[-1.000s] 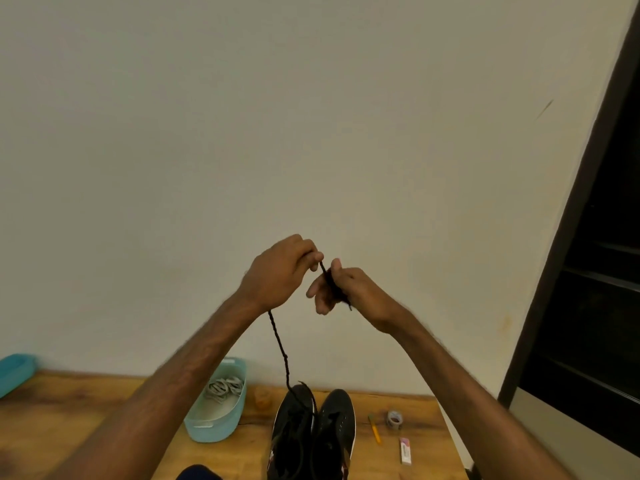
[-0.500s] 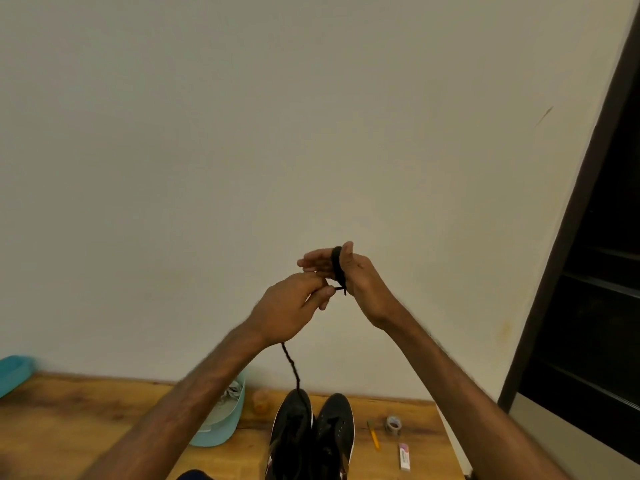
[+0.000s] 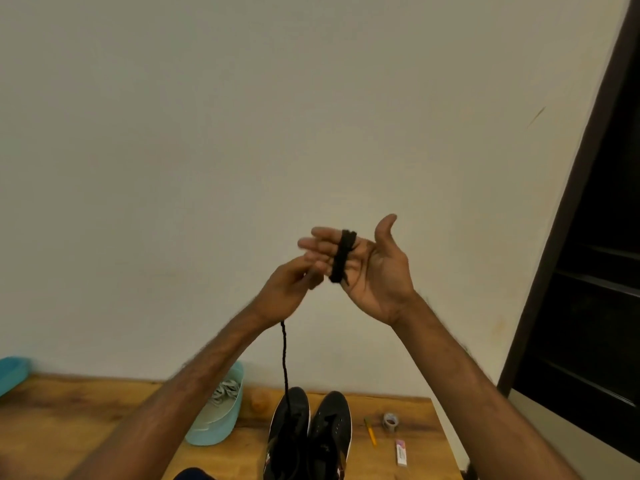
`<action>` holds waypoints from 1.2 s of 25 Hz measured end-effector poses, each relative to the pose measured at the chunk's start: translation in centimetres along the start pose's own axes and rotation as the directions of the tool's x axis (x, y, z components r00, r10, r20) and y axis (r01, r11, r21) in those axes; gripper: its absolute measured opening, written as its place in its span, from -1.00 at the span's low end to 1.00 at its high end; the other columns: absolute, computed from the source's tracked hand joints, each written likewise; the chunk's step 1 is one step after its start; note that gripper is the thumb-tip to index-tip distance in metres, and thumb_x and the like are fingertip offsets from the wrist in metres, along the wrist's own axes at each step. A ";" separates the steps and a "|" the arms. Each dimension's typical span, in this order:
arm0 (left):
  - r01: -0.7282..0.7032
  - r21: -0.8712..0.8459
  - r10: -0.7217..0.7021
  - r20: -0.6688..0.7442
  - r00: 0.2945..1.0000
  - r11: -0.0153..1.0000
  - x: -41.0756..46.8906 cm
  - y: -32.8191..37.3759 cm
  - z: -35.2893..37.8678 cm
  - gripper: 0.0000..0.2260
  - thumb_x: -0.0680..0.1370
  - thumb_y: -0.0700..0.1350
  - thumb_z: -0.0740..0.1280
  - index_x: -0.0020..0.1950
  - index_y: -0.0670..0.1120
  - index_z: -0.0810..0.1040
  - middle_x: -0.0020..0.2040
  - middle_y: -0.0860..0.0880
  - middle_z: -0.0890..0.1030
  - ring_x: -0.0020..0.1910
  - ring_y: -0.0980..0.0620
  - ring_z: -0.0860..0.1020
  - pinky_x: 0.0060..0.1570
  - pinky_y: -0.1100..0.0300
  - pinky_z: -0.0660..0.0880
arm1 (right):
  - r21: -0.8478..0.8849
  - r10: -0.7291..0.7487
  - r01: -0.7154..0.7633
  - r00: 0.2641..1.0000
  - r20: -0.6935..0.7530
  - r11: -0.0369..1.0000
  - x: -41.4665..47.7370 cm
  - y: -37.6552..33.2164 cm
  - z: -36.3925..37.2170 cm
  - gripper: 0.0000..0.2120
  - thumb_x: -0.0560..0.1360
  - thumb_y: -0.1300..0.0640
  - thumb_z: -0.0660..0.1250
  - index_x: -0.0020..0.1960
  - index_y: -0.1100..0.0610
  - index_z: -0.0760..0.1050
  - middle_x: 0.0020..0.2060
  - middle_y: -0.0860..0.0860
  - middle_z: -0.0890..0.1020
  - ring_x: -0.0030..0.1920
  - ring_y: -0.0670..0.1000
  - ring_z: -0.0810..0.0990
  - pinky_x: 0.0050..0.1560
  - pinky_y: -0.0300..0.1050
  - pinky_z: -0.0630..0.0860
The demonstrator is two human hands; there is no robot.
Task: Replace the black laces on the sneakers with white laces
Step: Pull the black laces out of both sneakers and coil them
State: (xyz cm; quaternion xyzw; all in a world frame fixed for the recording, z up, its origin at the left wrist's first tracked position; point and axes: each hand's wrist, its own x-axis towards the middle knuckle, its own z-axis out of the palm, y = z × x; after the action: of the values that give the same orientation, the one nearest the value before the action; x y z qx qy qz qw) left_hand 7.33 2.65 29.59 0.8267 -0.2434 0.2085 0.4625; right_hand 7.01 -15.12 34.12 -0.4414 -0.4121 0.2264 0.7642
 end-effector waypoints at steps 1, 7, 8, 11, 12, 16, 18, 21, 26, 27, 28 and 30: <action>-0.008 0.045 0.007 0.013 1.000 0.999 -0.7 0.1 0.7 -0.67 0.60 0.18 0.14 -0.24 0.04 0.48 -0.26 0.05 0.48 -0.24 0.11 0.46 -0.15 0.14 0.41 | -0.049 -0.048 0.046 0.998 -0.046 0.998 0.5 -0.4 -0.5 -0.02 0.52 -0.41 -0.31 0.30 0.33 0.51 0.23 0.29 0.59 0.22 0.21 0.60 0.26 -0.02 0.53; -0.187 0.478 0.214 -0.002 0.977 0.858 -0.7 1.7 -1.5 -0.68 0.61 0.23 0.08 -0.21 0.12 0.47 -0.22 0.14 0.43 -0.19 0.11 0.48 -0.25 0.27 0.38 | -0.740 0.075 -0.146 0.989 -0.129 0.657 0.1 3.7 -2.2 -0.05 0.44 -0.46 -0.30 0.16 0.17 0.60 0.04 0.10 0.70 0.10 0.06 0.66 0.32 0.11 0.49; -0.170 0.491 0.205 -0.017 0.979 0.854 -0.4 1.5 -1.7 -0.67 0.60 0.24 0.08 -0.20 0.11 0.48 -0.23 0.14 0.42 -0.20 0.12 0.47 -0.26 0.30 0.35 | -0.706 0.121 -0.163 0.987 -0.110 0.689 -0.3 4.4 -2.0 -0.01 0.44 -0.43 -0.34 0.19 0.24 0.58 0.06 0.14 0.69 0.11 0.10 0.65 0.30 0.07 0.50; -0.084 0.251 0.106 -0.077 0.991 0.964 -0.1 1.0 -1.3 -0.65 0.59 0.21 0.17 -0.24 0.00 0.46 -0.29 0.10 0.43 -0.29 0.13 0.43 -0.24 0.26 0.36 | -0.499 0.226 -0.217 0.973 -0.042 0.839 -1.1 4.4 -1.7 0.11 0.44 -0.38 -0.47 0.24 0.46 0.47 0.13 0.33 0.62 0.11 0.22 0.62 0.22 0.00 0.51; -0.042 0.111 0.050 -0.070 0.996 0.993 -0.1 0.9 -1.1 -0.62 0.60 0.17 0.21 -0.24 -0.08 0.46 -0.31 0.05 0.44 -0.31 0.13 0.41 -0.23 0.24 0.37 | -0.439 0.256 -0.234 0.967 -0.009 0.868 -1.2 3.9 -1.6 0.14 0.43 -0.39 -0.49 0.25 0.47 0.47 0.12 0.35 0.61 0.09 0.22 0.62 0.19 -0.02 0.52; 0.110 -0.273 -0.076 0.132 0.988 0.956 -1.2 1.9 0.8 -0.73 0.69 -0.17 0.13 -0.19 -0.13 0.47 -0.31 0.00 0.44 -0.34 0.21 0.45 -0.23 0.35 0.42 | -0.073 0.164 -0.157 0.982 0.098 0.985 -1.5 2.0 -1.1 0.12 0.43 -0.47 -0.41 0.12 0.34 0.62 0.04 0.29 0.67 0.02 0.18 0.68 0.09 -0.08 0.60; 0.178 -0.218 -0.154 0.124 0.980 0.960 -1.8 1.9 2.1 -0.71 0.70 -0.14 0.08 -0.17 -0.14 0.44 -0.31 0.03 0.42 -0.37 0.27 0.39 -0.27 0.38 0.36 | 0.071 0.043 -0.046 0.998 0.042 0.996 -0.8 1.4 -1.0 0.07 0.45 -0.48 -0.33 0.20 0.32 0.60 0.15 0.29 0.64 0.14 0.19 0.65 0.19 -0.06 0.57; 0.113 -0.048 -0.106 0.123 0.987 0.992 -2.4 0.2 3.1 -0.66 0.68 0.03 0.10 -0.21 -0.11 0.42 -0.32 0.08 0.45 -0.32 0.22 0.38 -0.21 0.36 0.37 | -0.120 -0.031 0.019 0.994 -0.105 0.993 0.2 1.8 -2.4 0.01 0.50 -0.42 -0.33 0.37 0.35 0.43 0.29 0.29 0.54 0.32 0.24 0.53 0.38 0.03 0.43; -0.078 0.264 0.075 0.018 0.997 0.961 -1.8 -0.5 0.5 -0.65 0.62 0.23 0.10 -0.24 0.08 0.46 -0.19 0.11 0.53 -0.22 0.11 0.49 -0.21 0.20 0.42 | -0.633 0.063 -0.197 0.972 -0.228 0.749 -1.2 4.6 -3.7 -0.11 0.55 -0.26 -0.38 0.25 0.24 0.56 0.06 0.16 0.69 0.15 0.07 0.65 0.26 -0.08 0.51; -0.097 0.342 0.104 -0.002 0.995 0.935 -1.6 -0.6 0.2 -0.63 0.61 0.25 0.08 -0.22 0.08 0.48 -0.22 0.10 0.49 -0.24 0.09 0.48 -0.25 0.20 0.41 | -0.650 0.105 -0.225 0.970 -0.219 0.726 -1.4 5.0 -3.4 -0.09 0.54 -0.26 -0.39 0.22 0.25 0.57 0.04 0.15 0.70 0.12 0.08 0.66 0.24 -0.04 0.53; -0.109 0.413 0.123 -0.007 0.992 0.904 -1.4 -0.6 0.3 -0.62 0.60 0.26 0.06 -0.20 0.07 0.49 -0.24 0.09 0.45 -0.25 0.09 0.47 -0.27 0.22 0.40 | -0.648 0.154 -0.248 0.968 -0.199 0.721 -1.6 5.3 -3.2 -0.06 0.53 -0.27 -0.41 0.20 0.28 0.57 0.03 0.16 0.70 0.10 0.12 0.67 0.24 0.02 0.54; -0.106 0.446 0.131 -0.028 0.991 0.889 -1.1 -1.2 0.6 -0.64 0.60 0.27 0.07 -0.19 0.08 0.47 -0.25 0.09 0.44 -0.25 0.08 0.47 -0.29 0.25 0.38 | -0.570 0.264 -0.295 0.954 -0.139 0.767 -1.6 5.4 -2.9 0.03 0.52 -0.29 -0.48 0.14 0.38 0.56 0.03 0.25 0.68 0.06 0.21 0.66 0.21 0.04 0.55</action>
State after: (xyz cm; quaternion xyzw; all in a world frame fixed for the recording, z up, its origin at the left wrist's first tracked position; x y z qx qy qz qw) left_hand 7.20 2.89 27.90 0.8876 -0.2262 0.3097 0.2550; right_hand 8.59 -14.97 28.00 -0.7168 -0.3719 0.1886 0.5589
